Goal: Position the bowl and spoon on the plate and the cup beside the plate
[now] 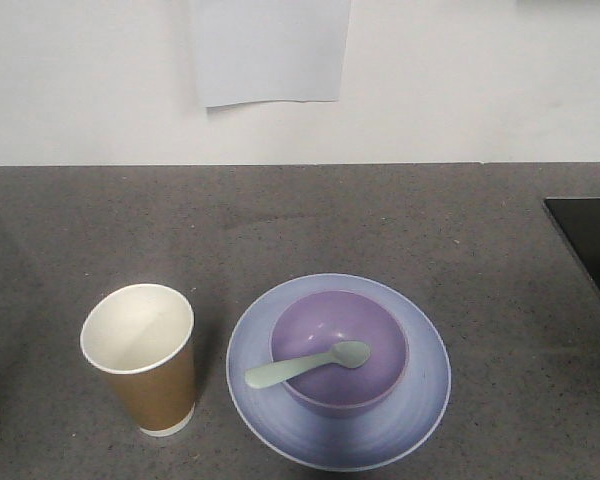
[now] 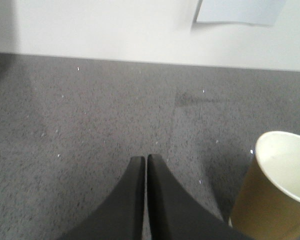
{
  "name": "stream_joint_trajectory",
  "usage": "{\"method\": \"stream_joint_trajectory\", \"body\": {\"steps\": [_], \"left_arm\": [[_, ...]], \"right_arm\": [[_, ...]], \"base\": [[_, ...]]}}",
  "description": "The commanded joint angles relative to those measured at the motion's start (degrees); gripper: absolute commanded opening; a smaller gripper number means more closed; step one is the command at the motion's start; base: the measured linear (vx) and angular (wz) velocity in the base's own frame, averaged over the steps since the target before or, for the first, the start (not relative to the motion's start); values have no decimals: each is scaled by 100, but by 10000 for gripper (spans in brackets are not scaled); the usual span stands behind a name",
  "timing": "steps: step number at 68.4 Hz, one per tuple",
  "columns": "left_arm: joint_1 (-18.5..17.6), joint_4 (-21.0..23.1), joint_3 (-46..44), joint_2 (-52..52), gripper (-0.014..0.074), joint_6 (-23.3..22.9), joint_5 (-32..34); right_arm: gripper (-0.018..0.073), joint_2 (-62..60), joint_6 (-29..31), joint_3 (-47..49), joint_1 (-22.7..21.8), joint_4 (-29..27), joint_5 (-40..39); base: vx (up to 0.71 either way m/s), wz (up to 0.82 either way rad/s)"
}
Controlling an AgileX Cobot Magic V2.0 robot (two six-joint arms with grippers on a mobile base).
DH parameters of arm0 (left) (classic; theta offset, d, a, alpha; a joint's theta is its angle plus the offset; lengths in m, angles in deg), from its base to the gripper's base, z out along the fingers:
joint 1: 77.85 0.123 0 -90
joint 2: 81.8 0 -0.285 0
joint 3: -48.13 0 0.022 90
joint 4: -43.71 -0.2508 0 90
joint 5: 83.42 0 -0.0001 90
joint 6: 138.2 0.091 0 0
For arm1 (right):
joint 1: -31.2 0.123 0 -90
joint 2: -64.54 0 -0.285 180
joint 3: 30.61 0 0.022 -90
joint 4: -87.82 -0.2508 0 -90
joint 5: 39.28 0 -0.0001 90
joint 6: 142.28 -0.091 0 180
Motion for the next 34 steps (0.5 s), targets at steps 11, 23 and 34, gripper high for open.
{"method": "stream_joint_trajectory", "body": {"steps": [11,23,34], "left_arm": [[618,955,1323,-850,-7,1400,2282],[1037,1371,2114,-1496,-6,1866,2925],[1318,1520,2568,-1982,-6,1861,3130]], "right_arm": [[-11,12,38,139,-34,96,-393],[-11,12,38,139,-34,96,-393],[-11,12,38,139,-34,96,-393]], "base": [[0,0],[0,0],[0,0]]}}
